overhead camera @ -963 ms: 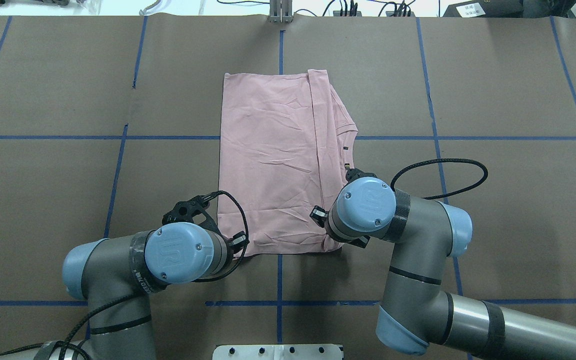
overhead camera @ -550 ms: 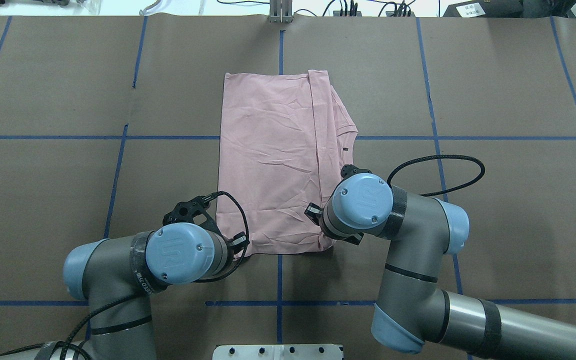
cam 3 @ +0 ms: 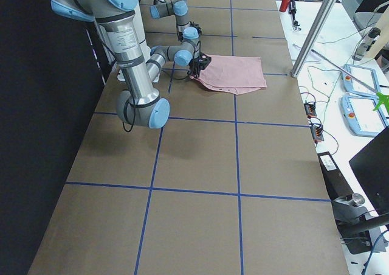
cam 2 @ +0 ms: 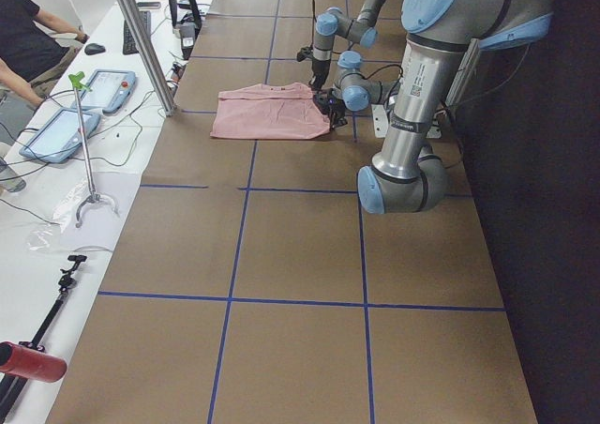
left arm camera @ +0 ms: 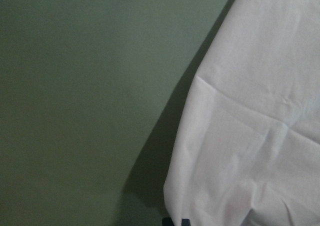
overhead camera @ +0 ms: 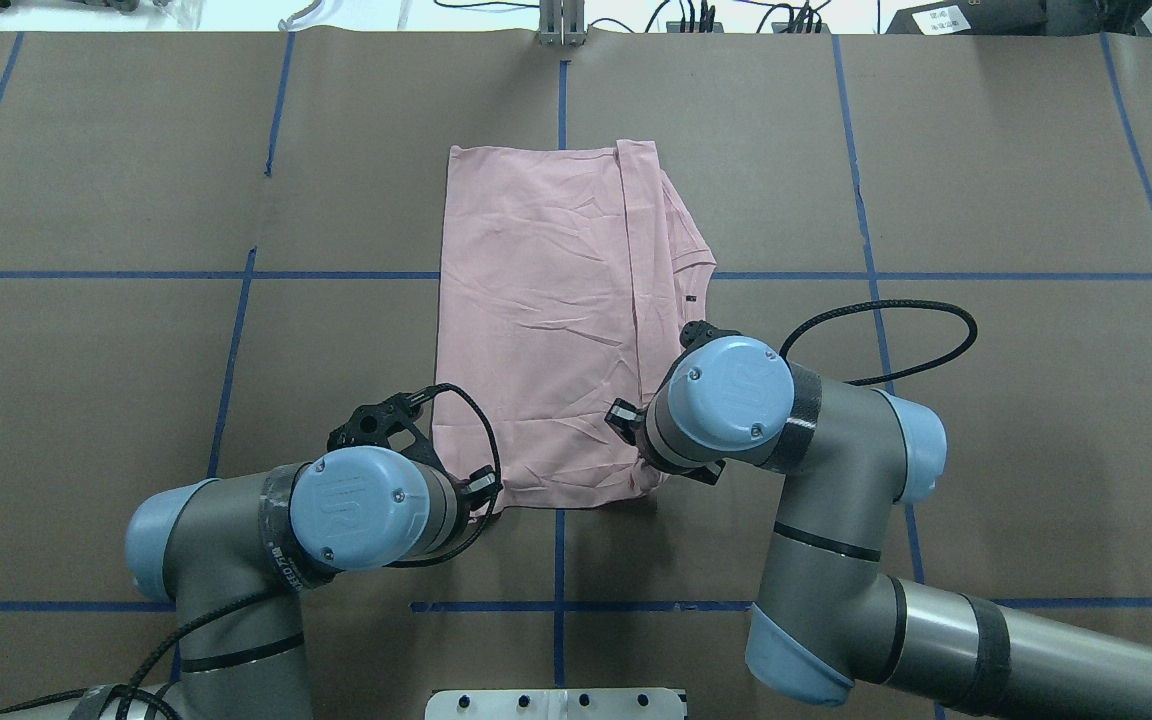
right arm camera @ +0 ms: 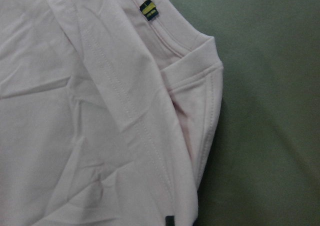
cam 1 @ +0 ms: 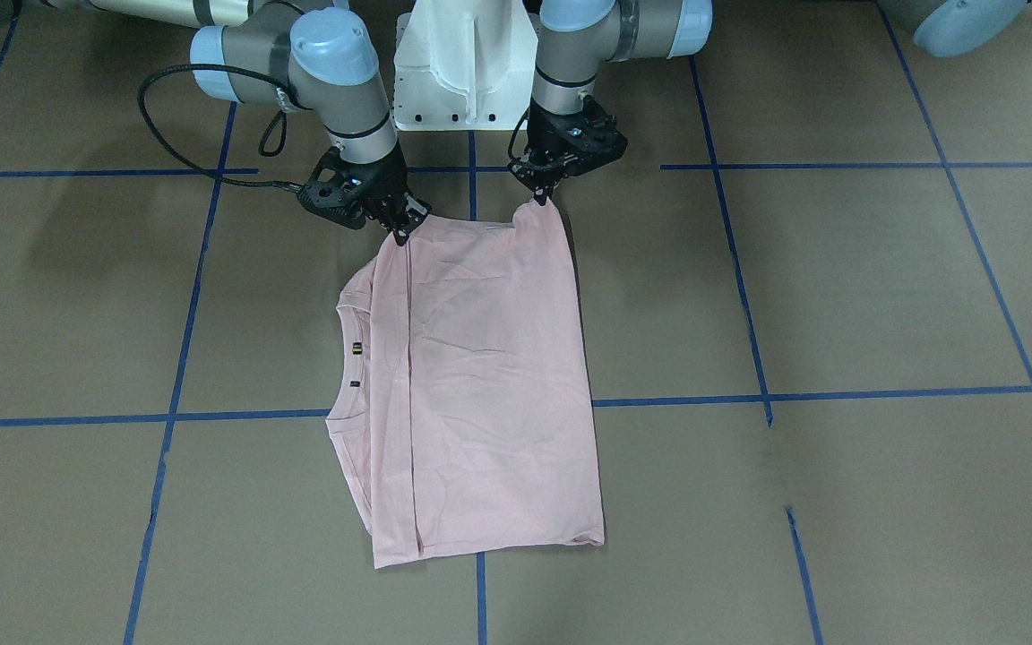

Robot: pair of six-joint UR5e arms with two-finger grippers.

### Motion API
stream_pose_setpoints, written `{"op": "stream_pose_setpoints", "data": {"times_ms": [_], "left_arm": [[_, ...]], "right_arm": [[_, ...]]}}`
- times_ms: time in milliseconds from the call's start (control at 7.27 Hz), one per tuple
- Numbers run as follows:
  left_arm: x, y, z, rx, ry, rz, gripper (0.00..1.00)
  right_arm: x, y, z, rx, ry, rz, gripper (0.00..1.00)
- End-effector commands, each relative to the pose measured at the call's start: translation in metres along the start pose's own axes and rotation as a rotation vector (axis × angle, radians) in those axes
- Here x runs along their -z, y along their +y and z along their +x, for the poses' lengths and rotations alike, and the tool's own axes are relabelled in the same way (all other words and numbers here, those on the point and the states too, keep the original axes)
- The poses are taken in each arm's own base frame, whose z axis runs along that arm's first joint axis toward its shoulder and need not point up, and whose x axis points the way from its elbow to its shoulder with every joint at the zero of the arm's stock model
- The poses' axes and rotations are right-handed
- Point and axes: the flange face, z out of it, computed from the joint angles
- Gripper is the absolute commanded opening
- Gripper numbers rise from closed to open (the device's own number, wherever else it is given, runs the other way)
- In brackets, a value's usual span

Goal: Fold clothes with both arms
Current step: 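Lift the near edge with both grippers and fold it away from the robot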

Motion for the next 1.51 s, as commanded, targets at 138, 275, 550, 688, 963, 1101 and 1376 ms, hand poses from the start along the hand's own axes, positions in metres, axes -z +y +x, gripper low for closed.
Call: {"op": "stream_pose_setpoints", "data": {"times_ms": [138,275,550,688,963,1101,1376], "left_arm": [[0.046,0.038,-0.016,-0.037,-0.004,-0.054,0.0],[0.062,0.047,-0.018,-0.048,0.004,-0.072,0.0],[0.061,0.052,-0.017,-0.06,0.006,-0.083,0.0],[0.058,0.039,-0.013,-0.049,0.013,-0.055,0.0],[0.063,-0.052,0.021,-0.021,0.11,0.047,0.0],[0.037,-0.107,0.042,0.012,0.141,0.057,0.0],[-0.004,-0.162,0.05,0.025,0.174,0.084,0.0]], "right_arm": [[0.046,0.043,0.035,0.058,-0.054,-0.075,0.0],[0.044,0.058,0.038,0.073,-0.052,-0.096,0.0],[0.04,0.056,0.035,0.083,-0.052,-0.084,0.0],[0.044,0.025,0.028,0.052,-0.061,-0.043,0.0],[0.05,-0.028,0.002,-0.015,-0.081,0.029,0.0],[0.05,-0.045,-0.018,-0.036,-0.09,0.052,0.0],[0.039,-0.076,-0.054,-0.074,-0.081,0.082,0.0]]}}
